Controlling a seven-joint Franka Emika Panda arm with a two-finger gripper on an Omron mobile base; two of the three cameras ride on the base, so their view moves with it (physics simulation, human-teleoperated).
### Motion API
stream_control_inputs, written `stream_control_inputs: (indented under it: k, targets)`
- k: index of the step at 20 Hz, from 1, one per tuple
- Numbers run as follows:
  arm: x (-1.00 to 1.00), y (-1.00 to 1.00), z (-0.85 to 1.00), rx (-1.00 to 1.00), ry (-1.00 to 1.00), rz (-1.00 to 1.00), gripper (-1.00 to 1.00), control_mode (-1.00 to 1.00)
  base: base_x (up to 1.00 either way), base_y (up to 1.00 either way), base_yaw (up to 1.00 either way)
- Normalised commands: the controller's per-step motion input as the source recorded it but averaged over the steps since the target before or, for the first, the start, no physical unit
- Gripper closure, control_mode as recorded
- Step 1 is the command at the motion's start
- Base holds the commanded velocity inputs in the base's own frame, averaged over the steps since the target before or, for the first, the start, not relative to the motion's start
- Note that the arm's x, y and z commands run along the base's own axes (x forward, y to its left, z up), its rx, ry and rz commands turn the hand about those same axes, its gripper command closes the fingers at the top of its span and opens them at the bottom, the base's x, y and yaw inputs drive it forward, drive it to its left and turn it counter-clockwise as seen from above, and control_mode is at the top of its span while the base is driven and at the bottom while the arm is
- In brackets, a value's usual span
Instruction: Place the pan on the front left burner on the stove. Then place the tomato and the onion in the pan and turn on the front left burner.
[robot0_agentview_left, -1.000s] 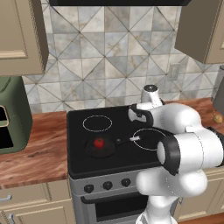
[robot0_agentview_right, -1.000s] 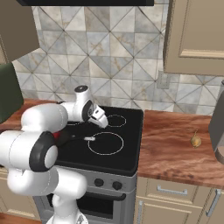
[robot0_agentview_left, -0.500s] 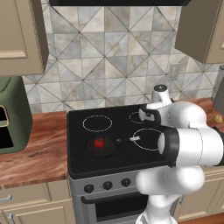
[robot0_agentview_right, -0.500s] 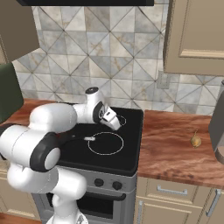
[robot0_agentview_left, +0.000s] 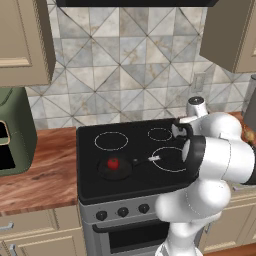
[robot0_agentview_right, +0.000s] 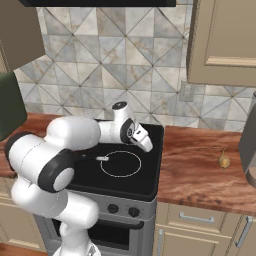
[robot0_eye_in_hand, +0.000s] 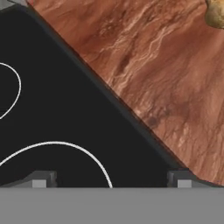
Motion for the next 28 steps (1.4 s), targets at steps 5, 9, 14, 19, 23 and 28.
stream_control_inputs:
  k: [5,9,14,19,23,28]
  targets:
    - [0.00,-0.70,0.00,0.00,0.00,-0.06,-1.00,-1.00,0.00,0.00,0.00]
    - [-0.02,-0.65,0.00,0.00,0.00,-0.04,-1.00,-1.00,0.00,0.00,0.00]
    - [-0.12,-0.64,-0.03,0.00,0.00,-0.02,-1.00,-1.00,0.00,0.00,0.00]
    - [-0.16,-0.55,-0.13,-0.01,-0.01,-0.01,-1.00,-1.00,0.00,0.00,0.00]
    - [-0.01,-0.43,-0.07,-0.02,-0.07,0.00,-1.00,-1.00,0.00,0.00,0.00]
    - [0.00,-0.44,0.00,-0.05,-0.10,0.00,-1.00,-1.00,0.00,0.00,0.00]
